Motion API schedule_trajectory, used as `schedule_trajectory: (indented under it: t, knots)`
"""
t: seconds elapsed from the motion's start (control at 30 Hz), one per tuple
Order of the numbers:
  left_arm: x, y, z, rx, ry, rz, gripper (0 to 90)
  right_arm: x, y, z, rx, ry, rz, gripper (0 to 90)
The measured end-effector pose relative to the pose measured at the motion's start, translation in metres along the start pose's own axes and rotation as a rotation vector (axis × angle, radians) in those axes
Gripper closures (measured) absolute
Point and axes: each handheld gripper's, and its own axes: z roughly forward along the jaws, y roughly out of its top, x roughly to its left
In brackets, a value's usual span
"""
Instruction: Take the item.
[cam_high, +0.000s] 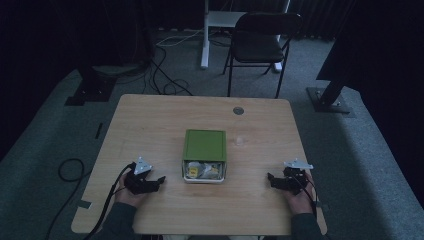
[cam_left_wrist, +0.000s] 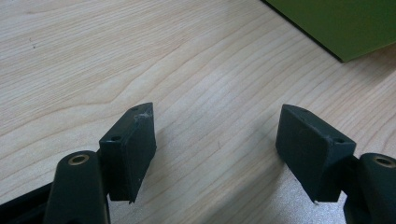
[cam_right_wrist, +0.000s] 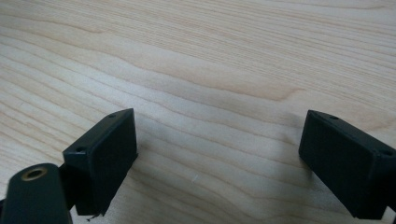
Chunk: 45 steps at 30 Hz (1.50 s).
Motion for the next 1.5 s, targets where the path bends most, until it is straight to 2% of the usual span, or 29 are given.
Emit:
schedule_trajectory:
  t: [0.3, 0.7, 0.83, 0.93, 1.13, 1.3, 1.37, 1.43, 1.5]
  knots:
    - [0.0, -0.001, -0.001, -0.002, 0.003, -0.002, 31.9, 0.001, -0.001, -0.001, -0.001, 0.0, 0.0, 12.5]
    - [-0.002, 0.001, -0.005, 0.013, -0.003, -0.005, 47.4, 0.003, -0.002, -0.002, -0.008, 0.003, -0.004, 14.2]
    - [-0.008, 0.002, -0.006, 0.024, -0.03, 0.0, 49.2, 0.003, -0.002, -0.002, -0.007, 0.004, -0.003, 14.1]
    - [-0.011, 0.003, -0.005, 0.03, -0.037, 0.019, 50.4, 0.003, -0.002, -0.003, -0.007, 0.004, -0.003, 14.2]
    - [-0.016, 0.006, -0.007, 0.02, -0.054, 0.03, 51.0, 0.004, -0.003, -0.003, -0.009, 0.004, -0.004, 14.6]
    - [-0.018, 0.006, -0.007, 0.016, -0.06, 0.031, 51.1, 0.007, -0.003, -0.008, 0.0, 0.013, -0.011, 26.7]
    - [-0.018, 0.006, -0.007, 0.017, -0.06, 0.032, 51.1, 0.01, -0.002, -0.01, 0.017, 0.03, -0.025, 31.4]
    - [-0.017, 0.006, -0.007, 0.017, -0.06, 0.031, 51.1, 0.013, -0.002, -0.012, 0.012, 0.057, -0.028, 40.5]
    - [-0.017, 0.006, -0.006, 0.021, -0.061, 0.03, 51.1, 0.016, -0.001, -0.013, 0.007, 0.083, -0.035, 44.4]
